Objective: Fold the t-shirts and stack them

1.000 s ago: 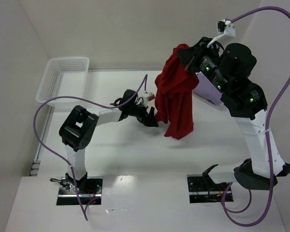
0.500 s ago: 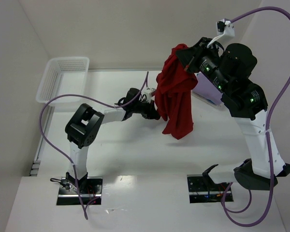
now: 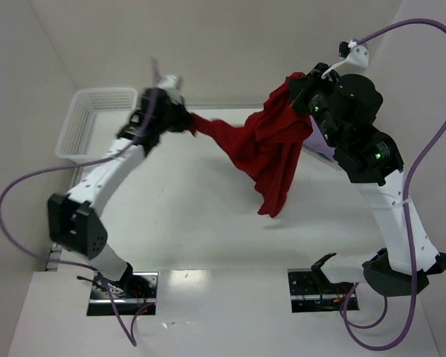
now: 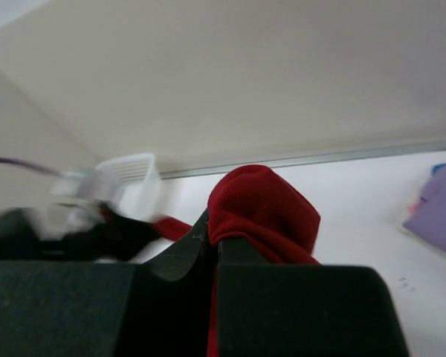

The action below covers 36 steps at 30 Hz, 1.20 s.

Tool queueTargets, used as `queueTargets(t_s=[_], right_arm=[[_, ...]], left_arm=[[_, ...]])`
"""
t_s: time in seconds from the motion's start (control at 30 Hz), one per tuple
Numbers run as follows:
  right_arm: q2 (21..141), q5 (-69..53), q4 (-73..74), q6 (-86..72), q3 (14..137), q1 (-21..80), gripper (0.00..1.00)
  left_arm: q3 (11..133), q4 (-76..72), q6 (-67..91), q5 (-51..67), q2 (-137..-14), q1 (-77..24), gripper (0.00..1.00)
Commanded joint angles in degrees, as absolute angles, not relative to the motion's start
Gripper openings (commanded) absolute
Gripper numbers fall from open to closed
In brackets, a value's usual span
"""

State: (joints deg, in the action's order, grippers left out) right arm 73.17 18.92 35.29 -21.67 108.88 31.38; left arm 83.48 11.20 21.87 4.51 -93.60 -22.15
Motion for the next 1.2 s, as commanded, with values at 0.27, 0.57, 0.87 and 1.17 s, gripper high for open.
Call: queueTargets(t_s=[0.27,0.57,0.87,1.17], right_arm=[[69.4,45.3,20.3,-18.0,103.1,31.2,0.0],[70.0,49.8,16.1,-14.1,101.9,31.2,0.0],[70.0,48.0,16.7,-14.7,99.1,31.2,0.0],[63.6,20.6,33.1,-29.7,90.8,31.2,0.0]], left_arm=[[99.0,27.8,18.1,-11.9,-76.2,-0.2,0.0],[97.9,27.6,17.6,-15.4,-72.0,-0.2,0.0],[98.4,27.1,17.6,-16.6,-69.5,-0.2,0.0],[104.4,26.5,18.3,-11.7,-75.9,-0.2,0.0]])
